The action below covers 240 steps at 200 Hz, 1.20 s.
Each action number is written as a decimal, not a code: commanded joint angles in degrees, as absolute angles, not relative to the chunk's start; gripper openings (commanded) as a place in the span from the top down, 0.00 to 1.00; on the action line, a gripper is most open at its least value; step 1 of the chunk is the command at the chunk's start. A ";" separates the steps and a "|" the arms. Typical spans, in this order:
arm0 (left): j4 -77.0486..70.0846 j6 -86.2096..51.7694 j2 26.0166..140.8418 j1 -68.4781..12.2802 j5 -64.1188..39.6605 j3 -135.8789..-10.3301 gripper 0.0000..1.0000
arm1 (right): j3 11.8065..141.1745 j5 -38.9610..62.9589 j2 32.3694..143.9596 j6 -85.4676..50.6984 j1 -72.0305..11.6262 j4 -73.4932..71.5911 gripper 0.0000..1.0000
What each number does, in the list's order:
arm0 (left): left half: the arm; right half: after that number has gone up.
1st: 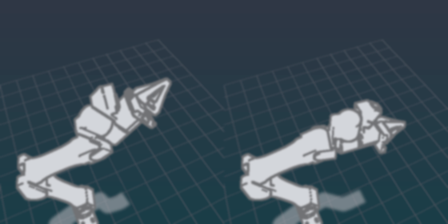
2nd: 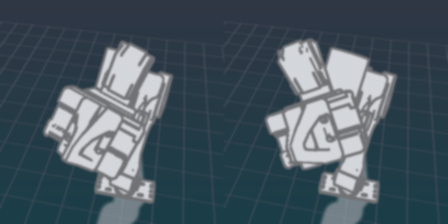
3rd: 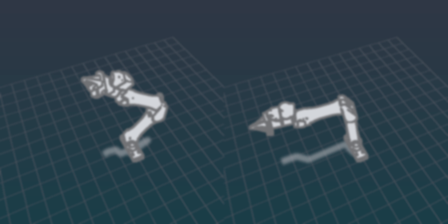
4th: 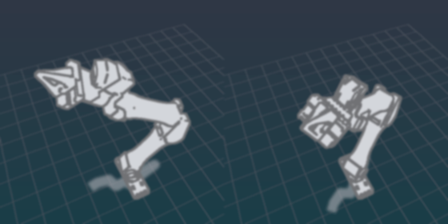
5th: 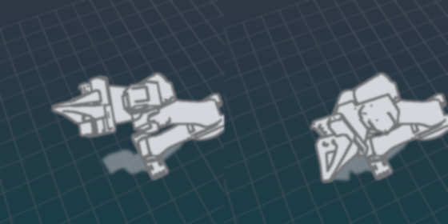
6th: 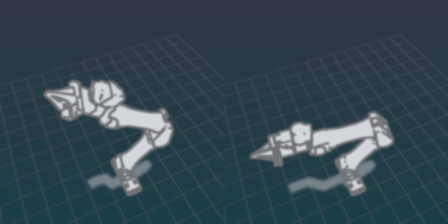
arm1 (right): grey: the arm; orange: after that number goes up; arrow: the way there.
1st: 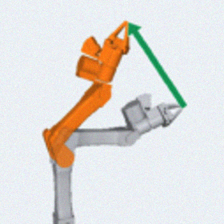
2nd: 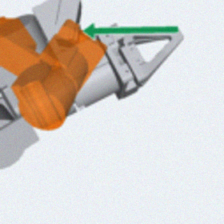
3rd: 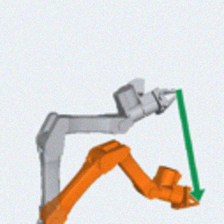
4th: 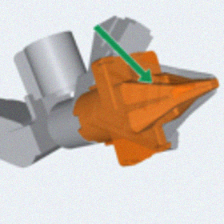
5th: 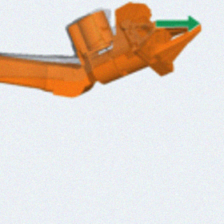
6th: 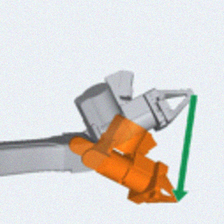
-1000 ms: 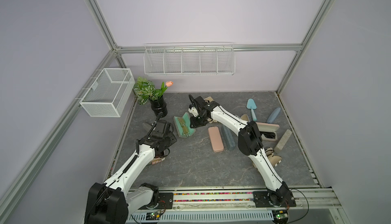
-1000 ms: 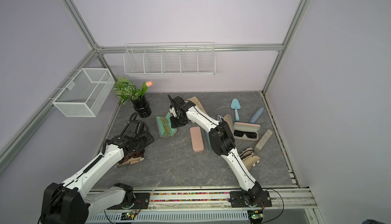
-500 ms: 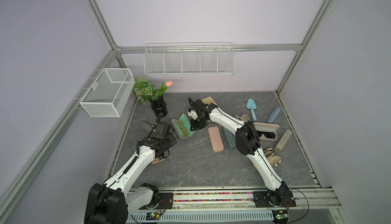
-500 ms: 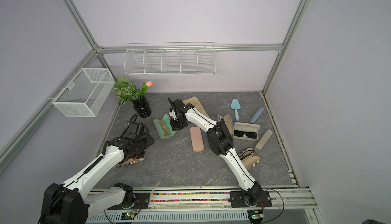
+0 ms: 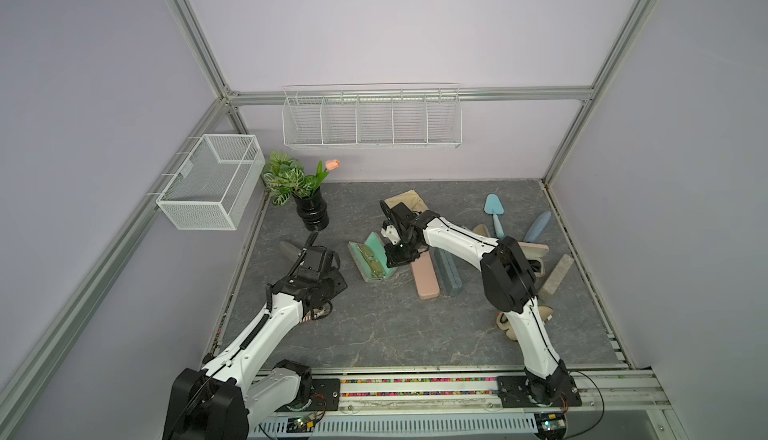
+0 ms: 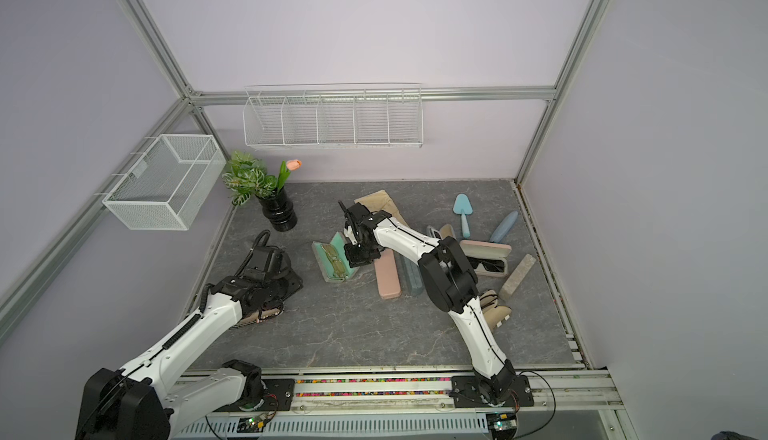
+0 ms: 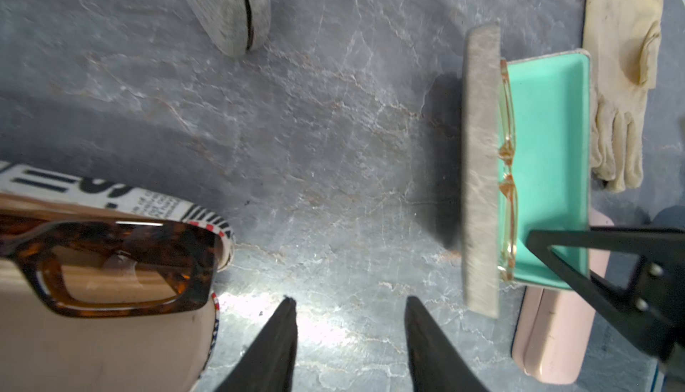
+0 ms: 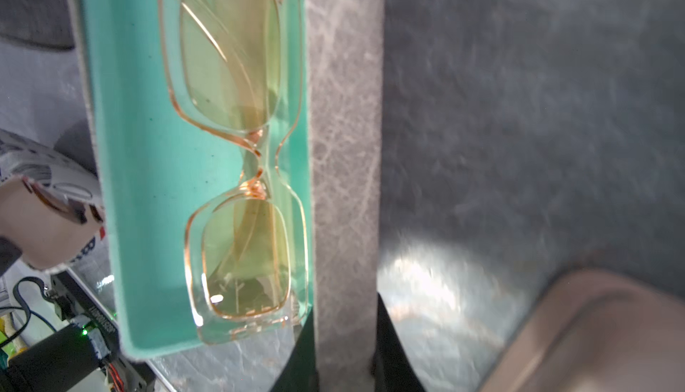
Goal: Close the glasses case
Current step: Move the glasses case to the center of the board.
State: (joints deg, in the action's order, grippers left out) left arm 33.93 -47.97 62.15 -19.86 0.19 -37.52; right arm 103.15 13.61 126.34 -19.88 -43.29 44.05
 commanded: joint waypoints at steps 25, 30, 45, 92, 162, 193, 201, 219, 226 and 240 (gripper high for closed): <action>29.71 -50.10 61.53 -19.43 -4.60 -32.46 0.53 | 86.30 8.00 111.71 -24.91 -46.59 36.48 0.84; 29.41 -50.26 61.46 -19.55 -4.86 -32.20 0.54 | 84.56 7.40 110.47 -25.42 -47.03 35.95 0.84; 28.66 -50.60 61.83 -19.65 -5.57 -31.70 0.55 | 81.28 6.62 108.50 -26.64 -47.93 34.96 0.83; 27.86 -51.16 63.34 -21.44 -5.83 -33.19 0.56 | 77.00 5.63 107.40 -28.92 -49.57 32.08 0.83; 27.42 -52.03 65.55 -23.99 -4.83 -34.41 0.56 | 80.46 6.06 110.52 -28.54 -49.99 32.42 0.76; 27.16 -52.03 66.07 -24.29 -4.71 -34.54 0.56 | 80.75 6.13 110.83 -28.61 -50.19 32.71 0.70; 27.16 -52.03 66.21 -24.26 -4.66 -34.63 0.56 | 80.84 6.03 110.75 -28.56 -50.27 32.96 0.69; 27.18 -51.96 66.34 -24.30 -4.57 -34.72 0.56 | 81.24 5.57 110.20 -28.35 -50.43 33.70 0.66; 27.16 -51.93 66.38 -24.27 -4.57 -34.72 0.57 | 81.62 5.25 109.90 -28.24 -50.46 34.29 0.64; 26.99 -51.86 66.54 -24.35 -4.66 -34.63 0.59 | 82.38 4.75 109.20 -27.89 -50.50 35.50 0.59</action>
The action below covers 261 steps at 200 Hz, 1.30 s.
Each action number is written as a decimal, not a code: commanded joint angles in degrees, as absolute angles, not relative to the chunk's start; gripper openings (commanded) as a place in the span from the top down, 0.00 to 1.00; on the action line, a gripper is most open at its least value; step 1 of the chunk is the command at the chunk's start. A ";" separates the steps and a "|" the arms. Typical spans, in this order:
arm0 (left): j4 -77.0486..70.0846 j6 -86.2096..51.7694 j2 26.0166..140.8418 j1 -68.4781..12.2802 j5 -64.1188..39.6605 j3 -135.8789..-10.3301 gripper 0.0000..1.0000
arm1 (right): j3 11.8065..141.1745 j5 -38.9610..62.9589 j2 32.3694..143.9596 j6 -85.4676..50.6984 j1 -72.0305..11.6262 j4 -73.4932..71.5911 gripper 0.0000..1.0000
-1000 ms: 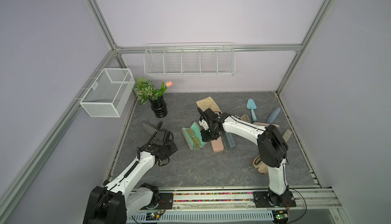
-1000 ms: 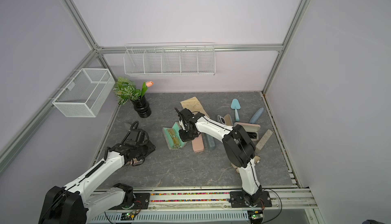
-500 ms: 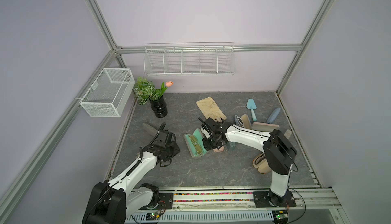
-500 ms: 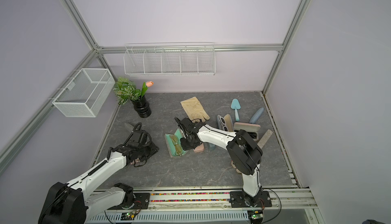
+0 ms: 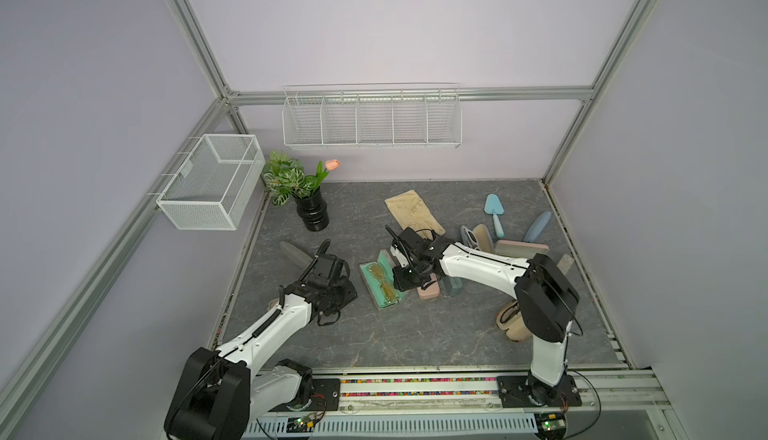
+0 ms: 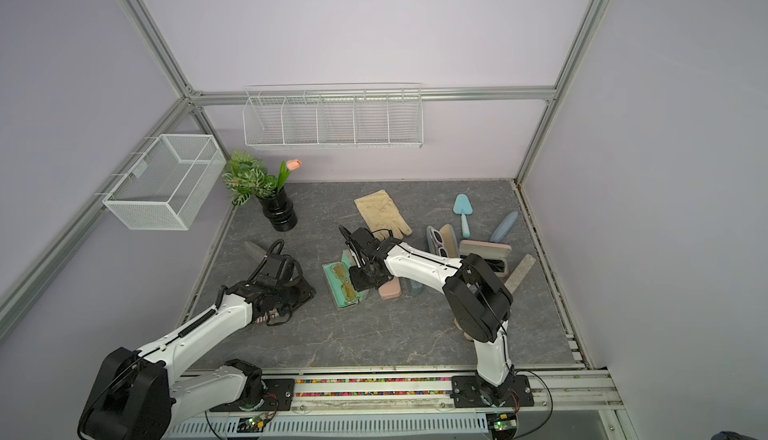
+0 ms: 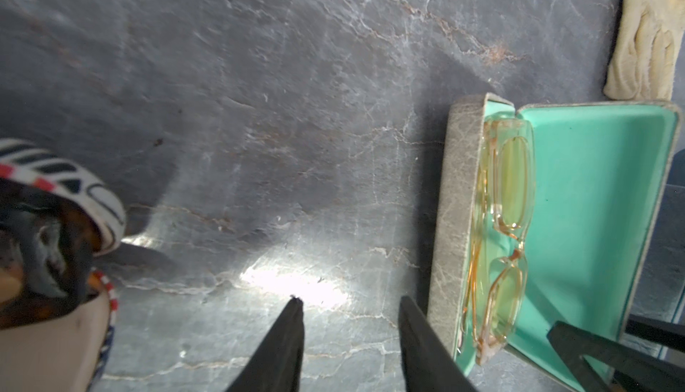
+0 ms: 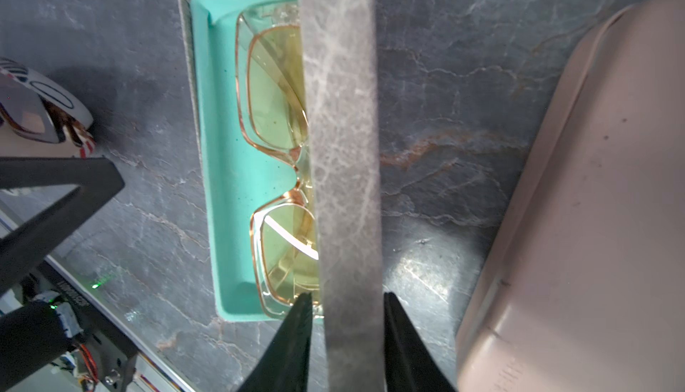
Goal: Close the glasses case
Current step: Move the glasses case to the center of the board.
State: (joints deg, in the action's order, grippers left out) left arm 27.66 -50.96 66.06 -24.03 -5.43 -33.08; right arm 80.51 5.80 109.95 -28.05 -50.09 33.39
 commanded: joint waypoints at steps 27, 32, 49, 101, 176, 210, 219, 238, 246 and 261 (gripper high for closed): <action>26.21 -52.03 67.10 -24.83 -4.72 -34.16 0.66 | 84.04 3.72 107.31 -27.03 -50.62 38.01 0.53; 26.04 -52.10 67.30 -24.89 -4.74 -34.06 0.68 | 84.27 3.41 106.94 -26.84 -50.55 38.48 0.53; 25.31 -52.34 68.08 -25.30 -4.87 -33.77 0.77 | 85.11 2.12 105.60 -26.12 -50.54 40.08 0.50; 23.91 -52.97 69.66 -26.38 -4.83 -33.92 0.91 | 86.90 -1.18 103.81 -23.76 -49.65 43.88 0.49; 22.07 -53.50 73.34 -27.69 -4.92 -35.06 0.99 | 87.60 -0.72 106.57 -20.18 -45.04 45.60 0.91; 21.04 -53.60 76.29 -28.54 -4.83 -36.33 1.00 | 89.11 0.48 110.41 -18.82 -43.97 46.05 0.91; 20.70 -53.71 77.17 -28.78 -4.84 -36.69 1.00 | 89.46 0.99 111.40 -18.79 -43.86 46.02 0.91; 19.96 -53.87 78.81 -29.43 -4.83 -37.62 1.00 | 89.74 1.69 113.05 -18.77 -43.64 45.32 0.90; 19.78 -53.88 79.69 -29.74 -4.83 -38.12 1.00 | 89.95 2.13 113.73 -18.81 -43.60 45.20 0.89; 19.57 -53.80 81.02 -30.35 -4.84 -39.16 1.00 | 90.41 2.97 114.75 -18.81 -43.64 45.10 0.89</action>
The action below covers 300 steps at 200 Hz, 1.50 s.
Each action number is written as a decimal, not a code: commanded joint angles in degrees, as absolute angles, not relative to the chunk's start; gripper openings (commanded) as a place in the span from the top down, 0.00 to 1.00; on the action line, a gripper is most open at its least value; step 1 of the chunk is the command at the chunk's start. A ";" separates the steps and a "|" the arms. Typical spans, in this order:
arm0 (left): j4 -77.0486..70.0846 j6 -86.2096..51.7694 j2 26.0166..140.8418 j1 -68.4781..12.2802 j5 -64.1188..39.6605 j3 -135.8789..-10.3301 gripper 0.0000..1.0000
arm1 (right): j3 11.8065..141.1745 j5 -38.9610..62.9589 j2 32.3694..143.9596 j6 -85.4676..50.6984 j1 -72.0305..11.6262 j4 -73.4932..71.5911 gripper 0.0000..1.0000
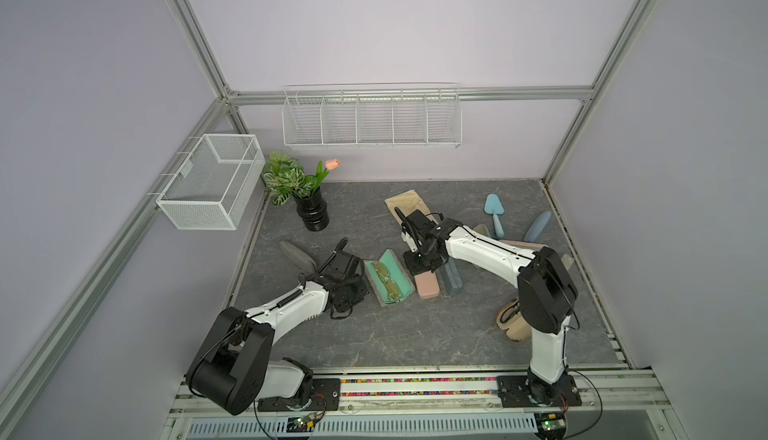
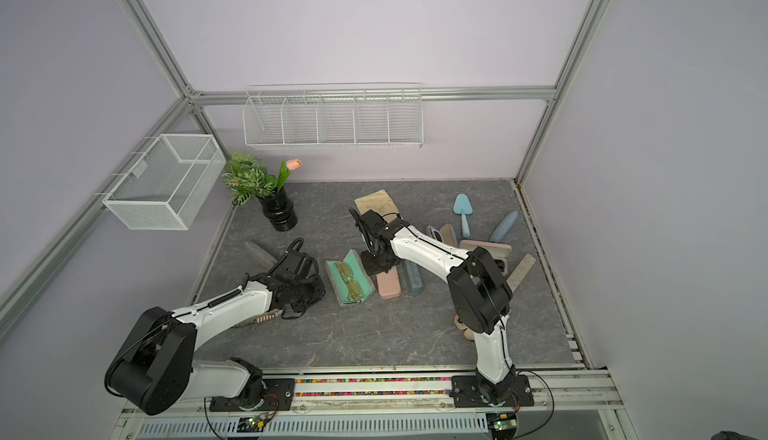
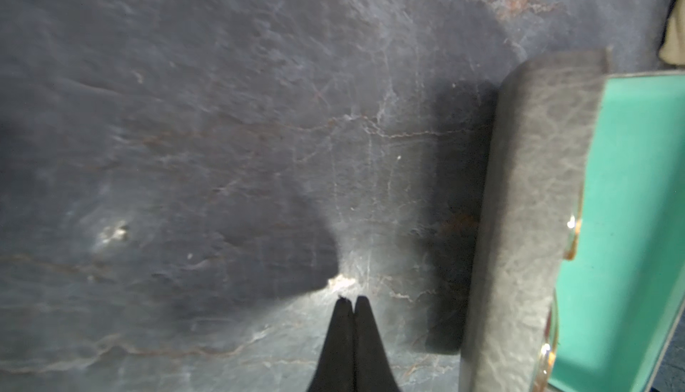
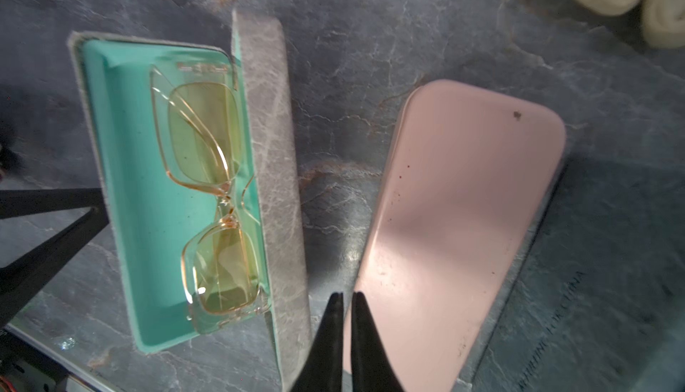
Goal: Close the glasses case
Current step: Move the glasses case to the center of the board, then close the glasses case at the center of the board.
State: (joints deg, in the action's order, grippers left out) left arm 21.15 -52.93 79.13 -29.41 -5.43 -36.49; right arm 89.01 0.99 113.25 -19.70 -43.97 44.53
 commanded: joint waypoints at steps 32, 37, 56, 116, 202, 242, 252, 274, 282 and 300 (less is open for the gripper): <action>18.68 -53.74 83.60 -31.24 -5.10 -40.77 1.00 | 90.13 4.03 115.57 -19.14 -43.64 44.61 0.88; 18.35 -53.75 83.89 -31.33 -5.14 -40.91 1.00 | 90.01 4.19 115.58 -19.24 -43.66 44.44 0.88; 17.67 -53.84 84.89 -31.60 -5.45 -41.42 1.00 | 89.85 4.74 115.83 -19.40 -43.83 44.30 0.87; 17.51 -53.62 85.69 -32.25 -5.61 -43.19 1.00 | 91.08 6.76 116.85 -19.17 -45.20 44.17 0.86; 17.65 -53.61 87.57 -34.67 -5.49 -46.98 1.00 | 93.86 7.55 118.38 -19.64 -47.58 44.50 0.85; 17.90 -53.78 88.35 -35.50 -5.36 -48.57 1.00 | 94.55 7.89 118.56 -19.70 -48.16 44.56 0.85; 18.07 -53.62 88.34 -35.57 -5.27 -48.83 1.00 | 94.56 7.82 118.61 -19.82 -48.21 44.60 0.85; 18.76 -53.69 87.53 -35.60 -4.77 -48.79 1.00 | 94.01 6.65 117.91 -20.28 -48.20 44.69 0.85; 19.06 -53.64 87.00 -35.51 -4.53 -48.63 1.00 | 93.73 5.73 117.48 -20.60 -48.17 44.81 0.84; 20.06 -53.54 85.59 -35.59 -3.68 -48.40 1.00 | 92.87 3.32 116.02 -21.42 -48.22 45.06 0.80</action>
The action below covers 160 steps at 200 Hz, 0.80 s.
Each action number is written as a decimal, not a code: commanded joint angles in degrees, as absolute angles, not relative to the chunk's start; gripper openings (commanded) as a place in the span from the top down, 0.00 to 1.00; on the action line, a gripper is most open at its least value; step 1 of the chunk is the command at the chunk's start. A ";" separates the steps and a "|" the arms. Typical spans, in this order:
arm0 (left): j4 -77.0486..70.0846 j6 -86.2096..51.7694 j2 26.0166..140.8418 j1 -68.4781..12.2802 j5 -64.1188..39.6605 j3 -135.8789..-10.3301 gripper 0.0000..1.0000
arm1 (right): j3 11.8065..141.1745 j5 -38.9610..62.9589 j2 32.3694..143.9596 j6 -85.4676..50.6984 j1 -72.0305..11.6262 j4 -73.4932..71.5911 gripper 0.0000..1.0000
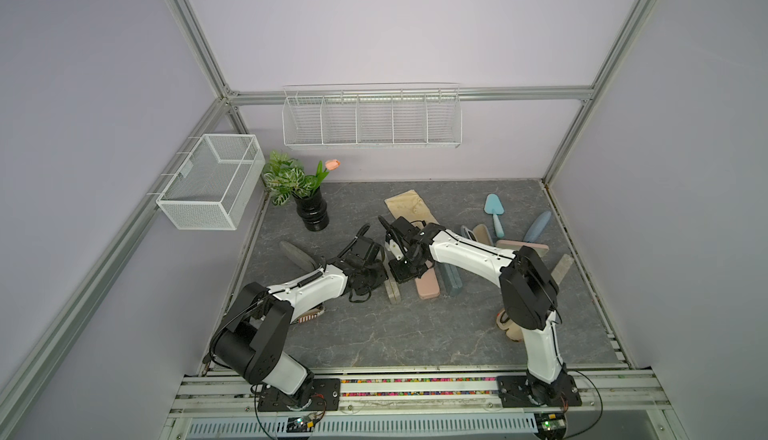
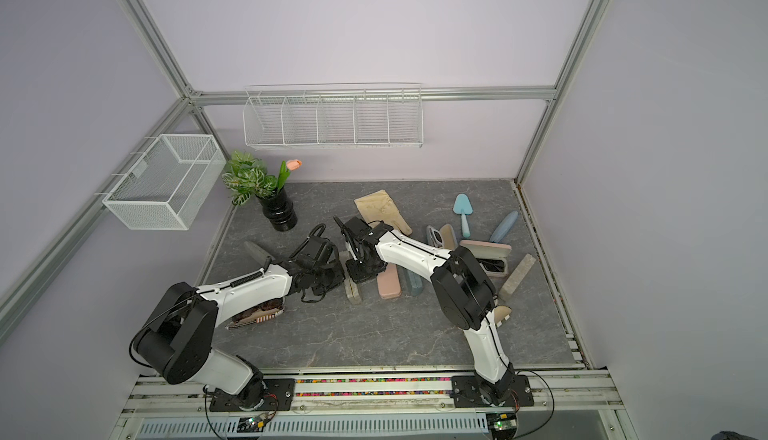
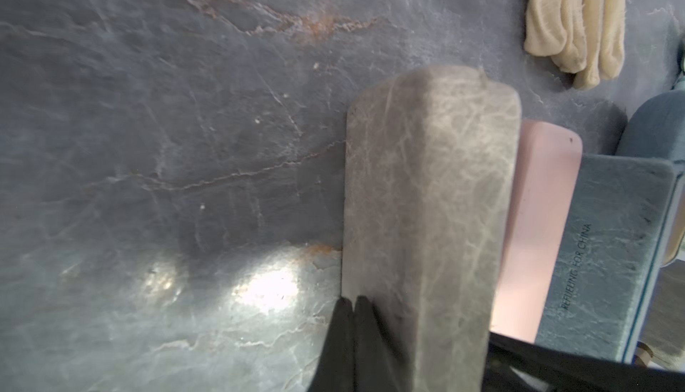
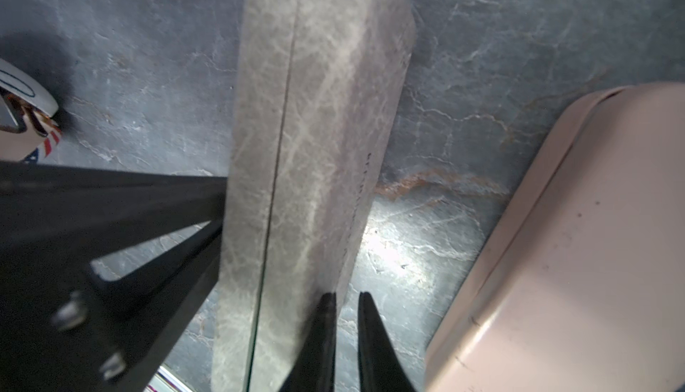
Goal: Close the glasses case
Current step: Close the glasses case at the center of the board.
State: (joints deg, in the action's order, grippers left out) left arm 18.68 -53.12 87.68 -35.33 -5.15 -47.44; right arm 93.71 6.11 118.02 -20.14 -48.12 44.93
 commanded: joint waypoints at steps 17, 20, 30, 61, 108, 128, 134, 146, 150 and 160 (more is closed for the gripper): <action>20.87 -53.43 83.92 -35.57 -3.04 -47.83 1.00 | 91.99 -0.20 113.98 -22.58 -48.27 45.81 0.73; 20.97 -53.44 83.67 -35.55 -2.93 -47.69 1.00 | 91.86 -0.84 113.61 -22.65 -48.27 46.01 0.72; 21.31 -53.40 82.62 -35.56 -2.66 -47.14 1.00 | 91.60 -3.11 112.42 -23.17 -48.30 47.09 0.67; 22.99 -53.37 78.82 -35.53 -1.39 -45.70 1.00 | 91.23 -7.09 108.66 -24.00 -48.45 49.28 0.50; 30.34 -53.75 70.03 -35.42 3.05 -44.11 0.78 | 93.99 -4.83 108.59 -23.39 -50.35 50.33 0.24; 35.63 -54.09 64.63 -35.34 6.20 -43.76 0.56 | 96.61 -3.98 111.04 -22.98 -51.70 51.73 0.18; 37.09 -54.18 62.75 -35.16 7.23 -43.57 0.49 | 97.36 -3.87 111.79 -22.90 -52.13 51.97 0.17; 40.18 -54.53 58.30 -34.83 9.12 -43.08 0.39 | 98.53 -3.60 113.26 -22.99 -52.64 52.46 0.16; 41.07 -54.77 56.75 -34.76 9.78 -42.80 0.37 | 98.85 -3.30 113.72 -23.00 -52.86 52.52 0.16; 43.24 -55.57 52.64 -34.59 11.73 -41.86 0.34 | 99.75 -2.85 115.02 -22.94 -52.99 52.85 0.16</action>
